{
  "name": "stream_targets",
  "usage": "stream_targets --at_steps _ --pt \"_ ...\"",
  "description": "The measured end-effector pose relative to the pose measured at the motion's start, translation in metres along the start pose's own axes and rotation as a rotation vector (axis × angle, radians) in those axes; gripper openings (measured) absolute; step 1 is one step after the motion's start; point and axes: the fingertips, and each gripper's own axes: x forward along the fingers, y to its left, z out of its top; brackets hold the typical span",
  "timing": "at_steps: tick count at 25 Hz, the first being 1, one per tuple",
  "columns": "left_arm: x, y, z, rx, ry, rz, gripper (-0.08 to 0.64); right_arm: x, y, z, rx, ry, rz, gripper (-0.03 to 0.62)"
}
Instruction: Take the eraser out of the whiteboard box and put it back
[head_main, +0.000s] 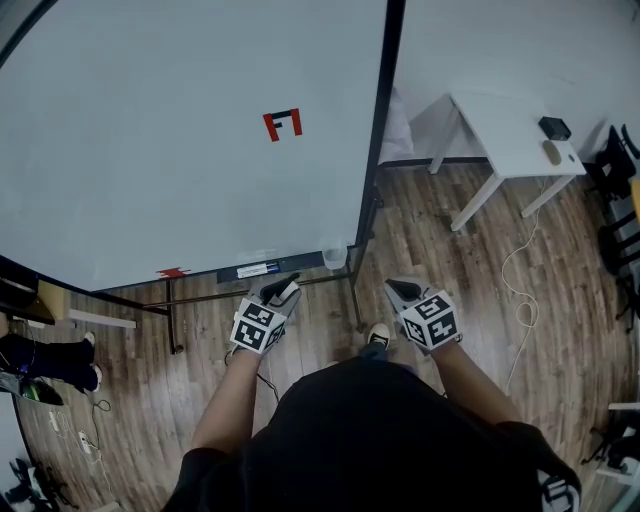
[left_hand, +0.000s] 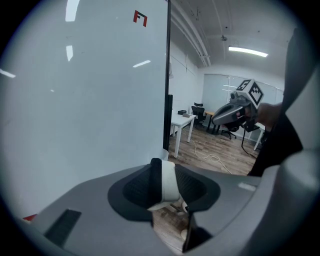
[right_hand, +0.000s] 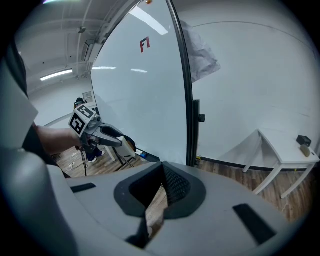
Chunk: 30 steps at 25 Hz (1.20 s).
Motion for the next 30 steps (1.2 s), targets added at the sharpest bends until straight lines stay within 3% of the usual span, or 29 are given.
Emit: stream_targets --at_steps 16,30 --pt "0.016 -0.006 0.014 0.002 -0.005 0.0 0.151 -0.005 -0.018 -0.002 0.015 -0.004 -0.006 -0.005" --pt "0.042 -0.013 0.049 0.007 -0.041 -0.018 0.152 -0.008 -0.037 -0.004 0.014 0.004 0.001 -0.006"
